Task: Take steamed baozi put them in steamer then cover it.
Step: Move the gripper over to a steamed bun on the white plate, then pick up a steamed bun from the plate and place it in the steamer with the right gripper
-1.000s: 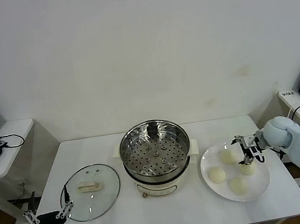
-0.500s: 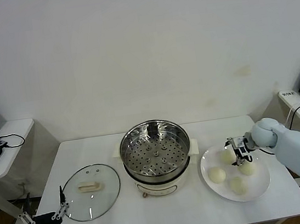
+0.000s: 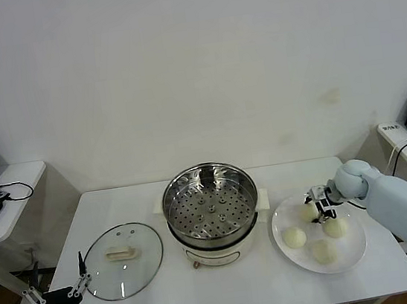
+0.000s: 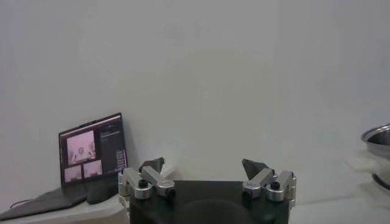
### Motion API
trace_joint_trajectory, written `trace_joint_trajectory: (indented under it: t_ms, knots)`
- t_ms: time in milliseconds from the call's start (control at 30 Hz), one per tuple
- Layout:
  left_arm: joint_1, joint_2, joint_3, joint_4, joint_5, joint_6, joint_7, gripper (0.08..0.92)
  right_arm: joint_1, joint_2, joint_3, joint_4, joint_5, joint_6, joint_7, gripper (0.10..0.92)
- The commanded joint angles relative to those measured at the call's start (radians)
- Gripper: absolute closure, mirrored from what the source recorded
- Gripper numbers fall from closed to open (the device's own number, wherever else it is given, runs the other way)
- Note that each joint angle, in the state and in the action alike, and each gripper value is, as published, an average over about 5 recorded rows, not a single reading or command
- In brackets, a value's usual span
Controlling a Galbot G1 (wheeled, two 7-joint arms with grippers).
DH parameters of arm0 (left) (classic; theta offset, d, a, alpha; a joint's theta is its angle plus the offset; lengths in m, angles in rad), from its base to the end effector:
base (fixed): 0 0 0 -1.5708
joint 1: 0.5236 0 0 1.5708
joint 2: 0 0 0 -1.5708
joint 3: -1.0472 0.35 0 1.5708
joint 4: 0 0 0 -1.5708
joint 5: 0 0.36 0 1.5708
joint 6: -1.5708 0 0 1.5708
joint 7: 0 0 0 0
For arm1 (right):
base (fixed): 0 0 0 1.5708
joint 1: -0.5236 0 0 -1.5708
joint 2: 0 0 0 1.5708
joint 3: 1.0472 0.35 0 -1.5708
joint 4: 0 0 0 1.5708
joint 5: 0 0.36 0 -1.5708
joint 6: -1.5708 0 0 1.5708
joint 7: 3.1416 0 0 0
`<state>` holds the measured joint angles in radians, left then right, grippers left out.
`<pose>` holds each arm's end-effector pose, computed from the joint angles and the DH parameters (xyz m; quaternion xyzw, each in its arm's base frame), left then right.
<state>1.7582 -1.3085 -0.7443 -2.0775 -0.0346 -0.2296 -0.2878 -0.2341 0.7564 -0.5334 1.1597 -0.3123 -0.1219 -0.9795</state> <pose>0.1339 0.1120 -0.3152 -0.1409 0.9778 0.1474 0.0491 0.5095 -0.1619 -0.2588 0.4668 -0.5673 0.5722 0.3645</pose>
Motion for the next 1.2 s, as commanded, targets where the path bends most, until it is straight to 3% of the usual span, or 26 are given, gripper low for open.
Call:
trace_joint_trajectory:
  t_ms: [33,367,767,967,1200]
  knots:
    - [0.000,0.000,0.000,0.000,-0.001,0.001,0.000,0.177,-0.003,0.012,-0.002,-0.015,-0.008,-0.003,-0.004,0.439]
    - [0.002,0.007,-0.010,0.001,-0.013,0.002,0.002,0.177,0.056,-0.070,-0.038,0.083,0.059,0.010,-0.015,0.452]
    - [0.004,0.025,-0.003,-0.012,-0.071,0.002,0.012,0.177,0.450,-0.266,-0.262,0.337,0.356,-0.041,-0.022,0.448]
    - [0.006,0.028,-0.003,-0.022,-0.078,0.001,0.014,0.177,0.682,-0.194,-0.405,0.353,0.495,-0.042,-0.007,0.448]
    - [0.021,0.027,-0.018,-0.026,-0.086,-0.007,0.014,0.177,0.835,0.014,-0.525,0.320,0.573,-0.010,0.034,0.447]
